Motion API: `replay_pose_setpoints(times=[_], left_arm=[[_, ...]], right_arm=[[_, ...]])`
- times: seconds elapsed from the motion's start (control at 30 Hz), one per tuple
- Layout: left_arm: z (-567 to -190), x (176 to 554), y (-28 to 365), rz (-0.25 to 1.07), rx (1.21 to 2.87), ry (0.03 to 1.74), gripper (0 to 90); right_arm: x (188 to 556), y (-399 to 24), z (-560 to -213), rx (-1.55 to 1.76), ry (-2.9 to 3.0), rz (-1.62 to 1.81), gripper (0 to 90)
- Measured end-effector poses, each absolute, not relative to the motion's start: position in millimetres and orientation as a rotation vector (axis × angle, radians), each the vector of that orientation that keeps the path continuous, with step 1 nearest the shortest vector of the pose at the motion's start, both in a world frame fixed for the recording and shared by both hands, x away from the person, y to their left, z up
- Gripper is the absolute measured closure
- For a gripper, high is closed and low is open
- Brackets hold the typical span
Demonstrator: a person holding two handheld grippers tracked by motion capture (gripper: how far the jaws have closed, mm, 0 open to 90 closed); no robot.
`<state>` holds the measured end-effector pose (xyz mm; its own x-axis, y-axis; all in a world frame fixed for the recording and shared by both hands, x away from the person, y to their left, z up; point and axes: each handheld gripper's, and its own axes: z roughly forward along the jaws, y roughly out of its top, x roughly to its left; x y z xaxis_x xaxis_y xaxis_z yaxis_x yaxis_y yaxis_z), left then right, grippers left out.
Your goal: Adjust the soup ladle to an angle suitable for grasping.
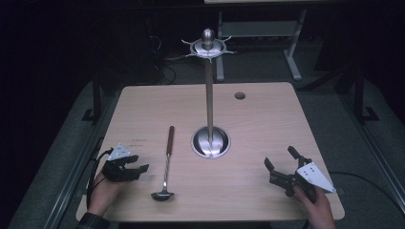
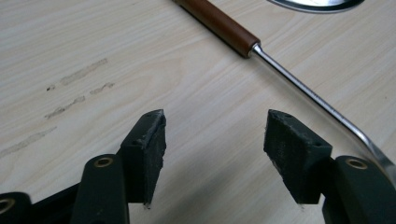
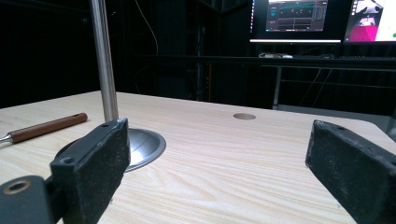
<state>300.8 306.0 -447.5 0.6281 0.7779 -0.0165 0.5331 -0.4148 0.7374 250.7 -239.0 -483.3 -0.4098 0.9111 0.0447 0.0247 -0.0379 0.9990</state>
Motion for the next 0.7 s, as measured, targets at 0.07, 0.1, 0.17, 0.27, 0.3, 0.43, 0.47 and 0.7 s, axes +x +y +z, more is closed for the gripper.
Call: replay_pose_setpoints(times=[0.07, 0.1, 0.17, 0.27, 0.3, 0.43, 0.47, 0.7], left_arm=[[-445, 303, 304, 0.436, 2.114, 1.018, 43.2], [-445, 304, 302, 0.433, 2.101, 1.022, 44.8], [-443, 308, 300, 0.453, 2.105, 1.020, 48.3], [-441, 314, 295, 0.469, 2.093, 1.031, 53.1], [-440, 315, 292, 0.471, 2.091, 1.034, 54.7], [-440, 322, 287, 0.467, 2.126, 1.026, 64.6], [-440, 324, 286, 0.472, 2.126, 1.025, 65.9], [-437, 337, 283, 0.467, 2.103, 1.074, 81.4]], right_arm=[[251, -239, -483, 1.021, 1.506, 1.538, 6.0], [251, -239, -483, 1.021, 1.506, 1.538, 6.0], [251, -239, -483, 1.021, 1.506, 1.539, 6.0], [251, -239, -483, 1.022, 1.506, 1.540, 6.0], [251, -239, -483, 1.021, 1.507, 1.540, 6.0], [251, -239, -483, 1.022, 1.507, 1.541, 6.0], [251, -239, -483, 1.023, 1.508, 1.542, 6.1], [251, -239, -483, 1.025, 1.507, 1.545, 6.0]])
